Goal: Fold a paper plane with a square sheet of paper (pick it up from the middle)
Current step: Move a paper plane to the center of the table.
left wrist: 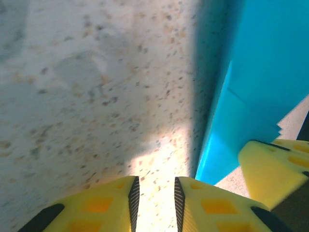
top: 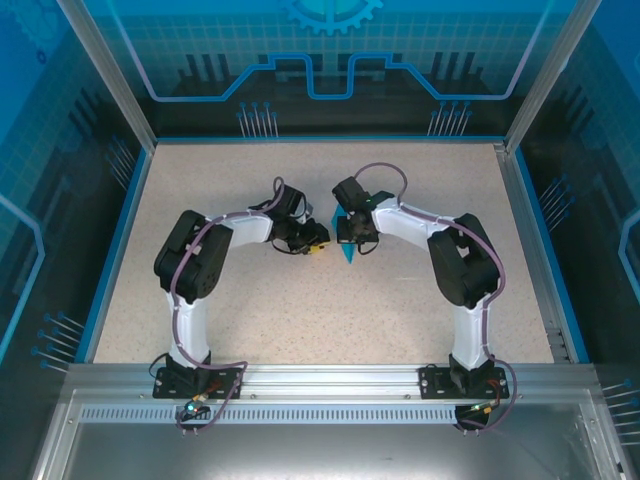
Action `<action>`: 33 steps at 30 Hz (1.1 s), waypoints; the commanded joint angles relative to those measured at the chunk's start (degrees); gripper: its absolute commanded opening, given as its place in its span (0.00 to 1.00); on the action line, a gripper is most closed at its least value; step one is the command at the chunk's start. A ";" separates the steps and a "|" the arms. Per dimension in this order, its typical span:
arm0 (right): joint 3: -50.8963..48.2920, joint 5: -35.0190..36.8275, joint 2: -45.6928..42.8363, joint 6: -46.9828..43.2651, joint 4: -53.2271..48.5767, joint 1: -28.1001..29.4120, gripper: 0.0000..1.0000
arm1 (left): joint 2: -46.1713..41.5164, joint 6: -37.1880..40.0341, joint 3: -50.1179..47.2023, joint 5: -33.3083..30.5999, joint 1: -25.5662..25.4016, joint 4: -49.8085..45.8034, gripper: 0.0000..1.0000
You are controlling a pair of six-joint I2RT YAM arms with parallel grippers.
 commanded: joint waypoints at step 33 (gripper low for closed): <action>-5.20 -5.78 -2.79 -6.40 0.53 2.92 0.15 | -0.33 -6.42 -4.86 3.92 0.03 11.97 0.23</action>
